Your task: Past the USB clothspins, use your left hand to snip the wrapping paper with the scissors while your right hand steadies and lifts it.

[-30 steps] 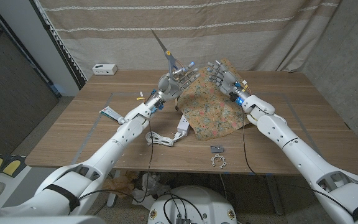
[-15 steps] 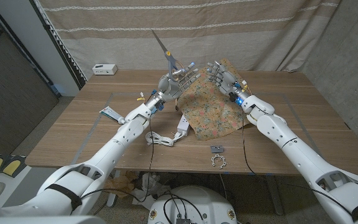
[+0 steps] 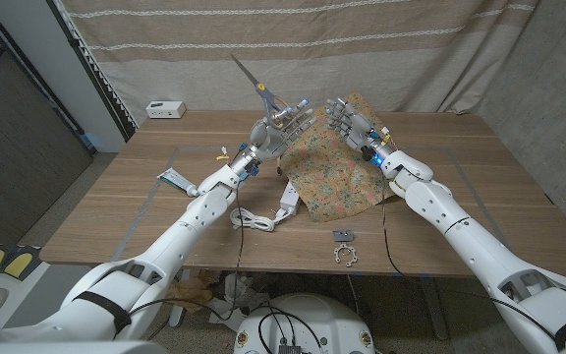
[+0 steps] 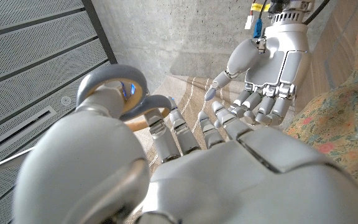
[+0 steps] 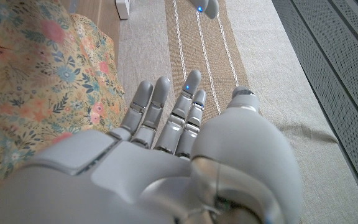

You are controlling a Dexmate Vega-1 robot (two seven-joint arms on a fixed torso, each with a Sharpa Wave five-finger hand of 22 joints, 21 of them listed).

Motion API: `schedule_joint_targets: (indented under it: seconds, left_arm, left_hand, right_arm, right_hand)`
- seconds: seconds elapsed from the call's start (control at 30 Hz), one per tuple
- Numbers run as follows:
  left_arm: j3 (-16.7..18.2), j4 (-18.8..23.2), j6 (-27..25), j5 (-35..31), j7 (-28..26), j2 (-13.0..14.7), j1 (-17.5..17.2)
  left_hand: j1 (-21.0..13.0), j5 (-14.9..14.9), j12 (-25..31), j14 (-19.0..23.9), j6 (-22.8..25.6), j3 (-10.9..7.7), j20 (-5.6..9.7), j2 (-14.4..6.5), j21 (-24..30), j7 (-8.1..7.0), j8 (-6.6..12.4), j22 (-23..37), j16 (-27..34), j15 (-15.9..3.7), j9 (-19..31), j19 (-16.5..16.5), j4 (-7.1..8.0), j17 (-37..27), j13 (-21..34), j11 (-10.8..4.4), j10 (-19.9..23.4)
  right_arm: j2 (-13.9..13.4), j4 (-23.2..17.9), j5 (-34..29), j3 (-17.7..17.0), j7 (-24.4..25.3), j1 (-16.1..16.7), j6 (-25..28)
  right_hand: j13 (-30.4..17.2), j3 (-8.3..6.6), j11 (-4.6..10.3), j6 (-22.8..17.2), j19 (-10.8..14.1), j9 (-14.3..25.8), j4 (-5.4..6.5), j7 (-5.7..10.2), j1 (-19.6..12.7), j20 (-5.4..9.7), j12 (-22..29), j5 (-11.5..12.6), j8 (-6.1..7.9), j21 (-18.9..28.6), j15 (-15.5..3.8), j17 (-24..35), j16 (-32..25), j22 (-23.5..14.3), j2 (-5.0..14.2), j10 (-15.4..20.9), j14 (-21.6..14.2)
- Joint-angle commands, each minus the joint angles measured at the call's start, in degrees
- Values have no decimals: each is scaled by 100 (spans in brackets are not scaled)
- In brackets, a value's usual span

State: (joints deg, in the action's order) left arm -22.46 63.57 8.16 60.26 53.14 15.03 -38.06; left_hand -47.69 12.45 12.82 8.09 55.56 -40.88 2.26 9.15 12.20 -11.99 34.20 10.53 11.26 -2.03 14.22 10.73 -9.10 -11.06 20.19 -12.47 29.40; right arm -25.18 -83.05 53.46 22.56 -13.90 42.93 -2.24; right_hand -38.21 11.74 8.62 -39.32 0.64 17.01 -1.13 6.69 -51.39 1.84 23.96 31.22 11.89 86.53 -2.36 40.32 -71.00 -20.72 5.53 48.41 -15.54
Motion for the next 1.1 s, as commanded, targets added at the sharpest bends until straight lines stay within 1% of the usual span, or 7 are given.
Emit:
schedule_joint_targets:
  seconds: [0.03, 0.1, 0.2, 0.43, 0.6, 0.83, 1.1]
  left_arm:
    - [12, -117, 77, -18, 174, -54, 71]
    - [13, -119, 84, -27, 175, -53, 71]
    - [14, -165, 140, -51, 222, -66, 90]
    - [20, -291, 183, -53, 364, -105, 148]
    - [20, -361, 234, -82, 430, -126, 182]
    - [39, -430, 260, -68, 516, -168, 208]
    - [4, -491, 340, -179, 584, -141, 278]
  left_hand:
    - [-11, 62, -20, 23, -291, 113, 53, 49, -11, -9, -213, 15, 20, -848, -88, 24, 27, -9, -3, 5, -44]
    - [10, 72, -13, 28, -480, 174, 58, 51, -12, -26, -352, 14, 19, -865, -144, 28, 40, -5, -5, 4, -41]
    - [0, 81, -1, 32, -255, 229, 57, 59, -15, -2, -312, 12, 16, -864, -183, 27, 30, 0, -5, 4, -24]
    - [-22, 103, -16, -35, -576, 343, 20, 66, -23, -70, -551, 11, -9, -821, -244, 20, 18, 7, -8, 7, -80]
    - [-38, 131, -48, -60, -1046, 467, 10, 45, -30, -70, -870, 9, -7, -822, -284, 10, 28, 9, -16, 10, -213]
    - [-99, 114, -4, -13, -1069, 499, 96, 5, -21, -77, -942, 6, 8, -902, -286, 41, 12, 18, -18, 6, -133]
    - [-324, -25, 114, 118, -588, 468, 97, -161, -35, -65, -942, 5, 26, -964, -296, 25, 8, 13, -8, -3, 165]
  right_arm:
    - [6, -19, -27, 11, 30, -9, 4]
    - [13, 2, -19, 16, -10, -21, -3]
    - [14, 1, -27, 22, 10, -27, 12]
    - [17, 18, -30, 30, -13, -35, 11]
    - [10, 4, -35, 33, 2, -34, 29]
    - [6, -5, -31, 42, 5, -33, 58]
    - [4, -9, -50, 50, 19, -26, 52]
  right_hand:
    - [5, 11, 11, -66, 32, 17, -63, -4, -94, 575, 37, 38, 33, 26, -979, 4, -48, 9, 10, 32, -51]
    - [-2, 6, 25, -65, 33, 18, -73, -6, -109, 577, 44, 38, 31, 30, -979, 0, -53, 14, 16, 25, -54]
    - [0, 3, 33, -70, 36, 17, -82, 2, -122, 575, 51, 37, 31, 34, -978, -4, -57, 20, 19, 30, -57]
    - [4, -2, 34, -115, 34, 16, -110, -1, -159, 582, 100, 35, 41, 43, -976, -18, -76, 41, 26, 95, -66]
    - [-20, -6, 41, -168, 36, 16, -128, 3, -180, 588, 142, 32, 55, 52, -976, -29, -91, 59, 34, 112, -67]
    - [-32, -15, 51, -176, 37, 16, -151, 11, -214, 597, 176, 30, 49, 63, -980, -45, -104, 79, 52, 117, -66]
    - [-28, -36, 59, -181, 40, 15, -177, 18, -262, 600, 197, 33, 43, 74, -985, -61, -111, 96, 83, 121, -66]
